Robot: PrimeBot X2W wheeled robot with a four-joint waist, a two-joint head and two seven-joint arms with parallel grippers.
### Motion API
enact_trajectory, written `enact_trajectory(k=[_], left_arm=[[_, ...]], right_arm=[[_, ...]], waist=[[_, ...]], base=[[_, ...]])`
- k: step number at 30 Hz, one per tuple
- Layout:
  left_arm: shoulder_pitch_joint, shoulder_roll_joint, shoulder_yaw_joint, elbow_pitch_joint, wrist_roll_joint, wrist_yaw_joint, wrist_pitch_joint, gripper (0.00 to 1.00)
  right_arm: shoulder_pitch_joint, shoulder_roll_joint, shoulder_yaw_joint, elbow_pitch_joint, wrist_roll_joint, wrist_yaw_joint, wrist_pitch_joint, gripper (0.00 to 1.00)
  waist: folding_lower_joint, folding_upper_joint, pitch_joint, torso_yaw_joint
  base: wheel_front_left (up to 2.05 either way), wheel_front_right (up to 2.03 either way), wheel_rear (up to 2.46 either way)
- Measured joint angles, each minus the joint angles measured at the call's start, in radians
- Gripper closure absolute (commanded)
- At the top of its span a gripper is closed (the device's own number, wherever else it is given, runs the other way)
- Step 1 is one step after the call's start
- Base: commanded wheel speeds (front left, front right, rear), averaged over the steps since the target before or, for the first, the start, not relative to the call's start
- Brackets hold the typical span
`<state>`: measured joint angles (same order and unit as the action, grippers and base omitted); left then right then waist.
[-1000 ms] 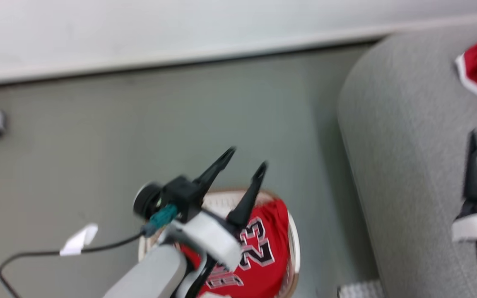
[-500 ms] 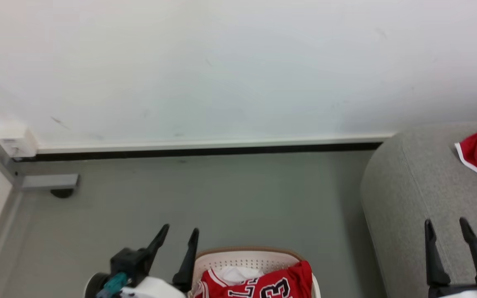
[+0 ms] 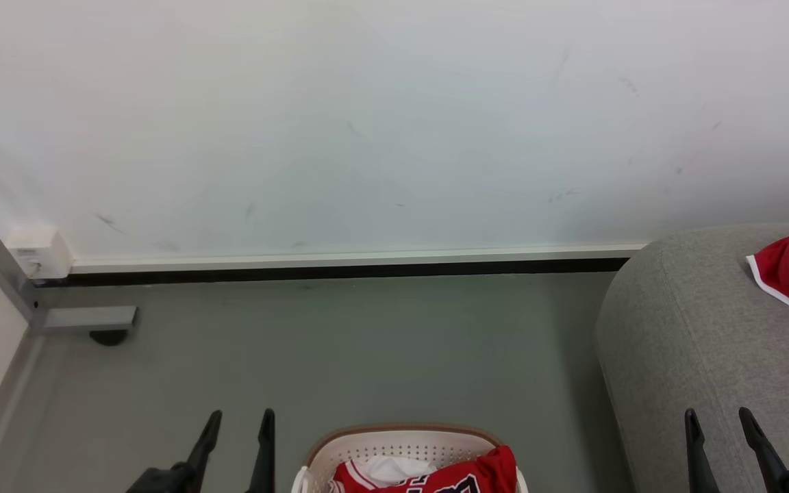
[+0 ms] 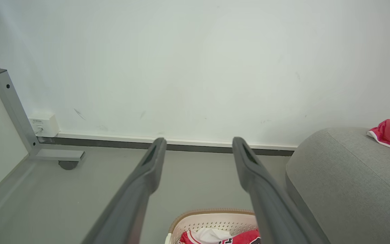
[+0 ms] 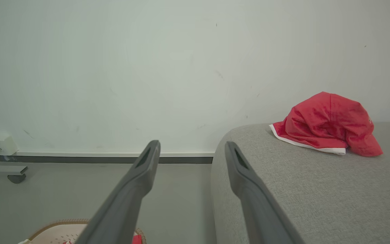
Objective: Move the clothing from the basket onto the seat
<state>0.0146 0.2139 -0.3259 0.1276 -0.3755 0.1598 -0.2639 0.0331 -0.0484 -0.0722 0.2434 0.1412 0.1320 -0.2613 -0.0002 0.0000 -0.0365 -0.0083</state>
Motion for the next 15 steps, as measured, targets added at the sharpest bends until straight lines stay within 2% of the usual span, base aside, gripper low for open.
enact_trajectory(k=[8, 15], left_arm=[[0.007, -0.05, 0.081, 0.007, 0.067, -0.064, 0.0, 0.0], [-0.006, -0.079, 0.107, 0.023, 0.112, -0.117, 0.0, 0.0]], right_arm=[[-0.002, 0.0, 0.012, 0.005, 0.009, 0.0, 0.0, 0.0], [-0.029, 0.001, 0.021, -0.021, 0.01, 0.0, 0.0, 0.0]], waist=[[0.0002, 0.0, 0.011, -0.014], [0.0002, 0.0, 0.045, -0.04]], base=[[0.0, 0.0, 0.0], [0.0, 0.0, 0.0]])
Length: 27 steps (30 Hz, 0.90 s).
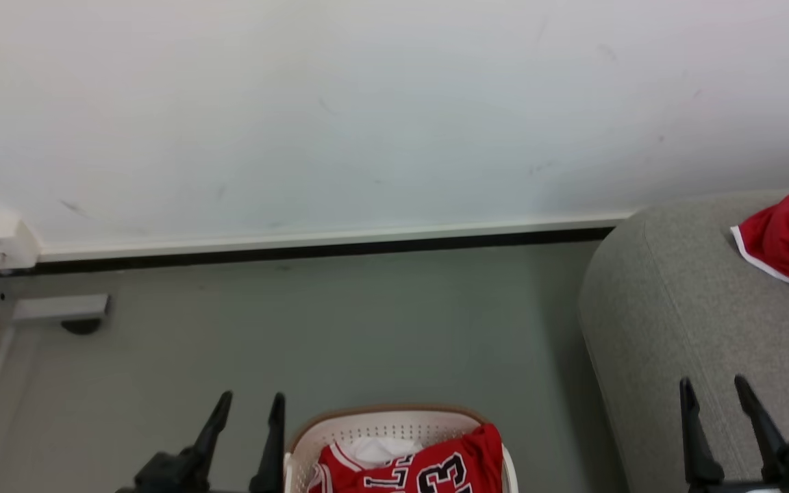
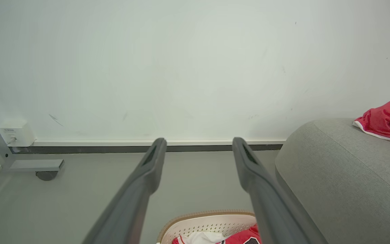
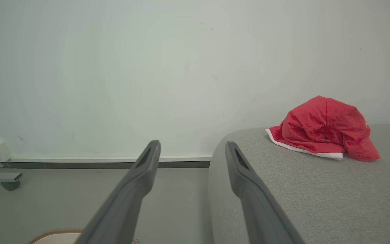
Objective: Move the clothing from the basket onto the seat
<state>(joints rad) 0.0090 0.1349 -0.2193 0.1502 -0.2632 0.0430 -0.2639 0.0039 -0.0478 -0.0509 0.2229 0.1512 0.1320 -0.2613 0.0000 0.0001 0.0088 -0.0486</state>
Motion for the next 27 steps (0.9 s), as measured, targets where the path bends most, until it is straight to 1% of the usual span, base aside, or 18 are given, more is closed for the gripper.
enact_trajectory(k=[3, 7, 13, 17, 21, 23, 27], left_arm=[[-0.047, -0.002, -0.02, 0.023, 0.02, -0.035, 0.0, 0.0], [-0.134, 0.002, -0.071, 0.092, 0.058, -0.077, 0.006, 0.0], [-0.286, 0.004, -0.159, 0.198, 0.105, -0.126, 0.074, 0.0], [-0.377, 0.003, -0.225, 0.268, 0.141, -0.148, 0.128, 0.0], [-0.458, 0.003, -0.283, 0.349, 0.167, -0.159, 0.174, 0.0], [-0.496, -0.002, -0.301, 0.397, 0.164, -0.166, 0.19, 0.0], [-0.575, -0.001, -0.321, 0.5, 0.147, -0.168, 0.212, 0.0]], right_arm=[[-0.043, 0.0, 0.0, -0.023, 0.002, 0.0, 0.0, 0.0], [-0.12, 0.0, 0.007, -0.051, 0.007, 0.0, 0.0, 0.0], [-0.238, 0.0, 0.018, -0.084, 0.017, 0.0, 0.0, 0.0], [-0.317, 0.0, 0.04, -0.107, 0.027, 0.0, 0.0, 0.0], [-0.378, -0.001, 0.062, -0.128, 0.042, 0.0, 0.0, 0.0], [-0.402, 0.0, 0.076, -0.137, 0.056, 0.0, 0.0, 0.0], [-0.452, 0.0, 0.104, -0.158, 0.081, 0.0, 0.0, 0.0]], waist=[[0.0001, 0.0, 0.036, -0.01], [0.0001, 0.0, 0.105, -0.022], [0.0002, 0.0, 0.231, -0.04], [0.0003, 0.0, 0.326, -0.054], [0.0004, 0.0, 0.425, -0.068], [0.0004, 0.0, 0.474, -0.075], [0.0004, -0.0001, 0.571, -0.092]], base=[[0.0, 0.0, 0.0], [0.0, 0.0, 0.0], [0.0, 0.0, 0.0], [0.0, 0.0, 0.0], [0.0, 0.0, 0.0], [0.0, 0.0, 0.0], [0.0, 0.0, 0.0]])
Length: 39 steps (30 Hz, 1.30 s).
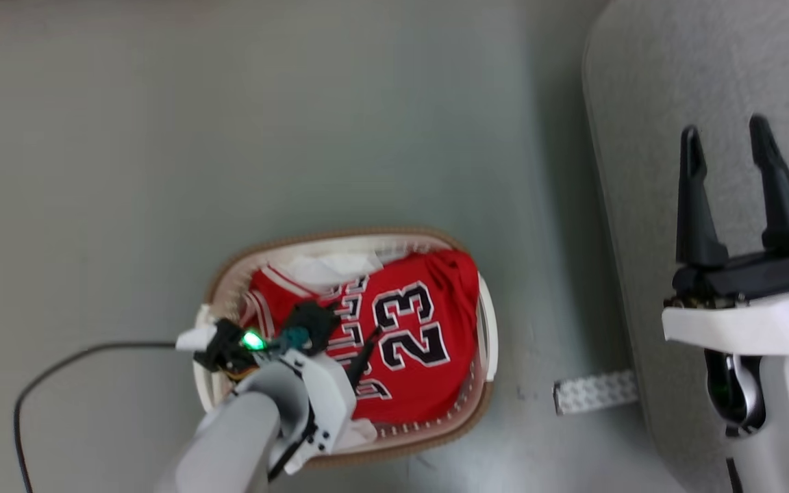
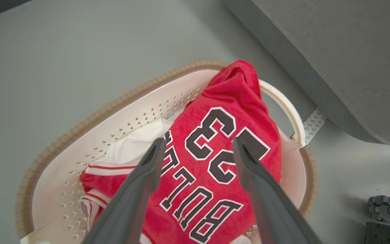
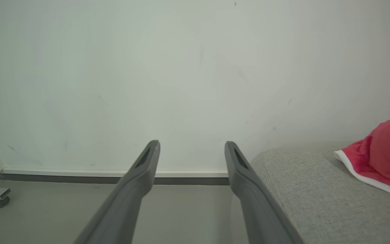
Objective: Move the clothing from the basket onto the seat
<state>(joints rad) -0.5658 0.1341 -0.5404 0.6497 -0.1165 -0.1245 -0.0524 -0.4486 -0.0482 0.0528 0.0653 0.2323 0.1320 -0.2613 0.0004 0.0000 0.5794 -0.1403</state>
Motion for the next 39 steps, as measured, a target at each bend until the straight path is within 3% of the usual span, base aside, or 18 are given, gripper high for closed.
enact_trajectory(k=[20, 21, 22, 23, 31, 39], left_arm=[[-0.341, 0.016, -0.021, 0.418, 0.001, 0.008, -0.022, 0.0], [-0.348, 0.012, -0.023, 0.428, 0.001, 0.008, -0.03, 0.07], [-0.356, 0.008, -0.026, 0.44, 0.001, 0.008, -0.036, 0.57], [-0.362, 0.005, -0.03, 0.448, 0.001, 0.007, -0.041, 1.0], [-0.367, -0.053, -0.038, 0.481, -0.045, 0.0, -0.132, 1.0], [-0.29, -0.073, -0.044, 0.403, -0.148, -0.004, -0.197, 1.0]], right_arm=[[-0.129, 0.0, 0.039, -0.115, 0.068, 0.0, 0.0, 0.0], [-0.129, 0.0, 0.038, -0.117, 0.069, 0.0, 0.0, 0.0], [-0.129, 0.0, 0.038, -0.12, 0.07, 0.0, 0.0, 0.0], [-0.129, 0.0, 0.037, -0.121, 0.072, 0.0, 0.0, 0.0], [-0.082, 0.001, -0.014, -0.096, 0.079, 0.0, 0.0, 0.0], [0.003, 0.001, -0.069, -0.039, 0.051, 0.0, 0.0, 0.0]], waist=[[-0.0002, 0.0, 0.359, -0.053], [-0.0002, 0.0, 0.366, -0.055], [-0.0002, 0.0, 0.374, -0.057], [-0.0002, 0.0, 0.378, -0.059], [-0.0003, 0.0, 0.33, -0.043], [-0.0004, 0.0, 0.153, -0.001]], base=[[0.0, 0.0, 0.0], [0.0, 0.0, 0.0], [0.0, 0.0, 0.0], [0.0, 0.0, 0.0], [0.0, 0.0, 0.0], [0.0, 0.0, 0.0]])
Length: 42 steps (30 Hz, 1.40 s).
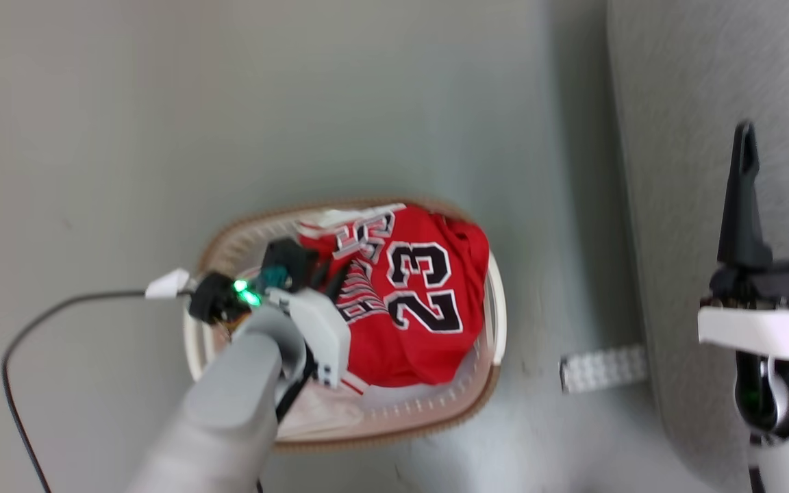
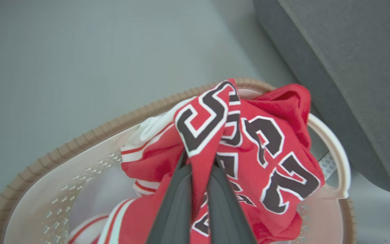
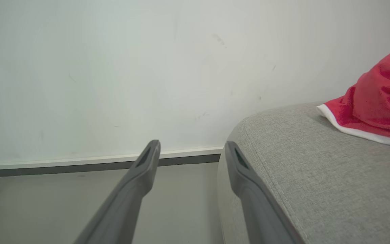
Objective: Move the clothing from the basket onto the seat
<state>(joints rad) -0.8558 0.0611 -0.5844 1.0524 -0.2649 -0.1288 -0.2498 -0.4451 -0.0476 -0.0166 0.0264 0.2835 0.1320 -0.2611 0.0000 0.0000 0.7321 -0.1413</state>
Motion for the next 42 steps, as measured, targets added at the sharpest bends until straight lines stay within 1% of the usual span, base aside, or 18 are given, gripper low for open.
enact_trajectory(k=[7, 11, 13, 14, 20, 21, 22, 27, 32, 35, 39, 42], left_arm=[[0.107, 0.011, 0.013, -0.077, -0.06, 0.001, -0.009, 1.0], [0.176, 0.012, 0.03, -0.134, -0.082, 0.015, -0.012, 1.0], [0.203, 0.013, 0.038, -0.174, -0.097, 0.029, -0.012, 1.0], [0.229, 0.017, 0.044, -0.221, -0.11, 0.04, -0.01, 1.0], [0.317, 0.059, 0.061, -0.386, -0.128, 0.084, 0.031, 1.0], [0.345, 0.073, 0.066, -0.454, -0.134, 0.103, 0.053, 1.0], [0.356, 0.08, 0.068, -0.491, -0.135, 0.113, 0.066, 1.0], [0.41, 0.122, 0.077, -0.675, -0.14, 0.149, 0.138, 1.0], [0.441, 0.16, 0.082, -0.822, -0.14, 0.183, 0.201, 1.0], [0.46, 0.175, 0.083, -0.886, -0.14, 0.199, 0.234, 1.0], [0.478, 0.183, 0.083, -0.947, -0.143, 0.212, 0.261, 1.0], [0.485, 0.185, 0.075, -0.977, -0.143, 0.219, 0.276, 1.0]], right_arm=[[0.125, 0.0, -0.025, 0.052, -0.03, 0.0, 0.0, 0.0], [0.207, 0.0, -0.045, 0.073, -0.043, 0.0, 0.0, 0.0], [0.24, 0.0, -0.054, 0.08, -0.046, 0.0, 0.0, 0.0], [0.273, 0.0, -0.058, 0.086, -0.048, 0.0, 0.0, 0.0], [0.353, 0.0, -0.069, 0.103, -0.055, 0.0, 0.0, 0.0], [0.38, 0.0, -0.07, 0.105, -0.058, 0.0, 0.0, 0.0], [0.39, 0.0, -0.068, 0.105, -0.062, 0.0, 0.0, 0.0], [0.422, 0.0, -0.049, 0.106, -0.07, 0.0, 0.0, 0.0], [0.448, 0.0, -0.015, 0.111, -0.073, 0.0, 0.0, 0.0], [0.456, 0.0, 0.002, 0.109, -0.073, 0.0, 0.0, 0.0], [0.464, 0.0, 0.036, 0.094, -0.09, 0.0, 0.0, 0.0], [0.464, -0.009, 0.114, 0.074, -0.1, 0.0, 0.0, 0.0]], waist=[[-0.0001, 0.0, -0.216, 0.028], [-0.0002, 0.0, -0.345, 0.042], [-0.0003, 0.0, -0.407, 0.048], [-0.0004, 0.0, -0.466, 0.055], [-0.0005, 0.0, -0.623, 0.072], [-0.0005, 0.0, -0.669, 0.076], [-0.0006, 0.0, -0.689, 0.078], [-0.0004, 0.0, -0.766, 0.087], [-0.0003, 0.0, -0.811, 0.09], [-0.0003, 0.0001, -0.823, 0.091], [-0.0002, 0.0001, -0.825, 0.093], [-0.0001, 0.0001, -0.822, 0.096]], base=[[0.0, 0.0, 0.0], [0.0, 0.0, 0.0], [0.0, 0.0, 0.0], [0.0, 0.0, 0.0], [0.0, 0.0, 0.0], [0.0, 0.0, 0.0], [0.0, 0.0, 0.0], [0.0, 0.0, 0.0], [0.0, 0.0, 0.0], [0.0, 0.0, 0.0], [0.0, 0.0, 0.0], [0.0, 0.0, 0.0]])
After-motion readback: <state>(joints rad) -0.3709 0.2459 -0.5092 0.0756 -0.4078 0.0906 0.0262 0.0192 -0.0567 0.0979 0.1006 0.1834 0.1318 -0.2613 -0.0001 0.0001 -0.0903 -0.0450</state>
